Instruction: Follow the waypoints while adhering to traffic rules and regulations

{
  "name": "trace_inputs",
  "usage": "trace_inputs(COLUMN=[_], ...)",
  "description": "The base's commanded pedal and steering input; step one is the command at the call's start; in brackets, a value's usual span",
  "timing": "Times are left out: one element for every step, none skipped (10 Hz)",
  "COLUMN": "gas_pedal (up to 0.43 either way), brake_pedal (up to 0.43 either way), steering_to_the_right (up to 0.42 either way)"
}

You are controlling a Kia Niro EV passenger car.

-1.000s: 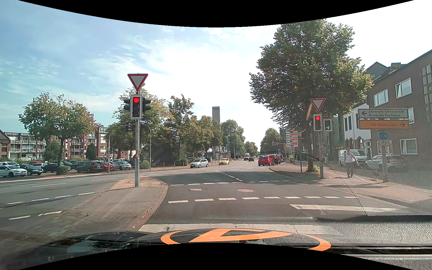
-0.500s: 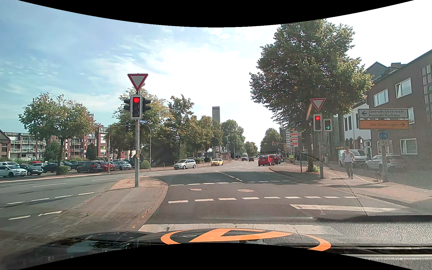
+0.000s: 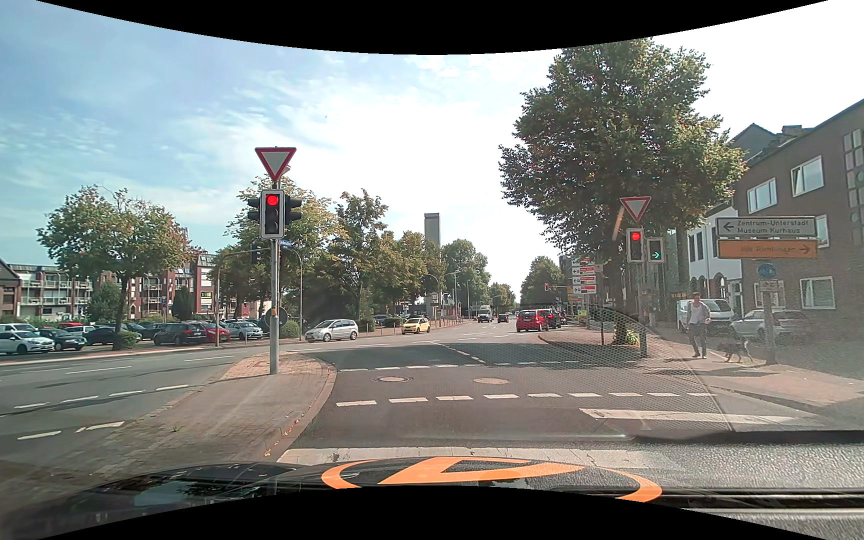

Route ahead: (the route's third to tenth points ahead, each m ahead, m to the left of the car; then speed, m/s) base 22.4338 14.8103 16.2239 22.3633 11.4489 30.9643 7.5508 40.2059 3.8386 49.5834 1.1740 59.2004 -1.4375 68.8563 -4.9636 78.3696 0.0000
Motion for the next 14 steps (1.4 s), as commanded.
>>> trace_inputs(gas_pedal=[0.0, 0.0, 0.0, 0.0, 0.0, 0.0, 0.0, 0.0, 0.0, 0.0, 0.0, 0.0, 0.0, 0.0], brake_pedal=[0.299, 0.299, 0.299, 0.299, 0.299, 0.299, 0.299, 0.299, 0.299, 0.299, 0.299, 0.299, 0.299, 0.299], steering_to_the_right=[-0.013, -0.012, -0.013, -0.013, -0.012, -0.012, -0.013, -0.012, -0.012, -0.013, -0.012, -0.013, -0.013, -0.012])
